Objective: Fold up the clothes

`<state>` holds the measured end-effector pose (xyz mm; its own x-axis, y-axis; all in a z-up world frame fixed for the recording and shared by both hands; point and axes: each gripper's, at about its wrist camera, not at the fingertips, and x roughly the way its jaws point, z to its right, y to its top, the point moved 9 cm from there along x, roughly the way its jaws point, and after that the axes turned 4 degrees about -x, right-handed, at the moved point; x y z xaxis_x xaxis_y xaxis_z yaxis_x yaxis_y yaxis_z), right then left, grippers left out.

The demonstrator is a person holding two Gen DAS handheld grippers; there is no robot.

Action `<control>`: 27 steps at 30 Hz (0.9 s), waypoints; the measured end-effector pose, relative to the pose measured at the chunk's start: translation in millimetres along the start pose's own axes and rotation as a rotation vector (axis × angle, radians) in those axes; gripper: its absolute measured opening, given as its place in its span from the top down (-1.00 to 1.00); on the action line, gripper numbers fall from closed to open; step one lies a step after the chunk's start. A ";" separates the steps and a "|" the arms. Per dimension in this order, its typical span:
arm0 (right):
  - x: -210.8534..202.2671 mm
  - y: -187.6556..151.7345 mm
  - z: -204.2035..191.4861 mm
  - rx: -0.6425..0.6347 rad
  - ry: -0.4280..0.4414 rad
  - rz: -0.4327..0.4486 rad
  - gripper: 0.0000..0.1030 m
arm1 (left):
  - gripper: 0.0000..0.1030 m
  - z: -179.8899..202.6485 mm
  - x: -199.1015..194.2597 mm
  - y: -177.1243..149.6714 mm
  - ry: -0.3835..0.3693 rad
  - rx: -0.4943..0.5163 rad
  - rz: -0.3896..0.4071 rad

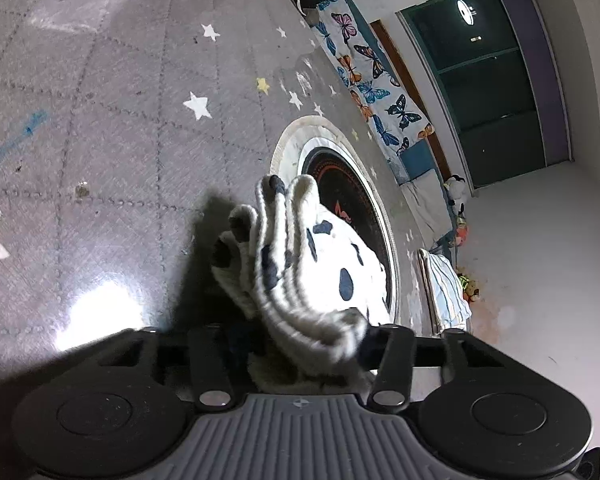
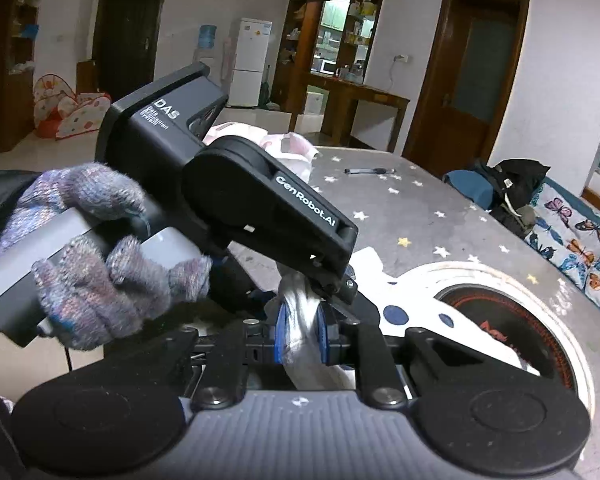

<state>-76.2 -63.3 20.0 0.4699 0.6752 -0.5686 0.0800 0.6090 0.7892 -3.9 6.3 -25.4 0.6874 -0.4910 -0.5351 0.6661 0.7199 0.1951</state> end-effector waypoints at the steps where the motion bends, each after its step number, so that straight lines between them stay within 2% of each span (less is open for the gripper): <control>1: 1.0 -1.0 -0.7 0.002 0.004 -0.002 0.71 | 0.12 -0.9 0.3 0.1 0.001 -0.001 0.001; 4: 3.6 -2.5 -0.4 0.012 0.010 -0.007 0.70 | 0.28 -3.0 2.0 1.9 0.007 0.001 0.008; 6: 2.7 -4.6 -1.6 0.024 0.023 -0.017 0.61 | 0.39 -3.5 2.9 2.8 0.018 0.021 0.016; 12: -16.0 -13.8 24.0 0.124 0.012 -0.015 0.61 | 0.43 -8.0 2.2 9.7 0.022 0.026 0.028; 15: -26.5 -31.4 47.0 0.204 -0.045 -0.040 0.61 | 0.43 -7.5 2.0 13.1 0.033 0.045 0.030; 22: -34.8 -89.1 138.5 0.462 -0.234 -0.112 0.55 | 0.42 -5.6 2.3 17.2 0.060 0.089 0.029; 27: -32.7 -108.8 155.2 0.574 -0.226 -0.112 0.40 | 0.41 -5.5 2.5 19.8 0.071 0.109 0.029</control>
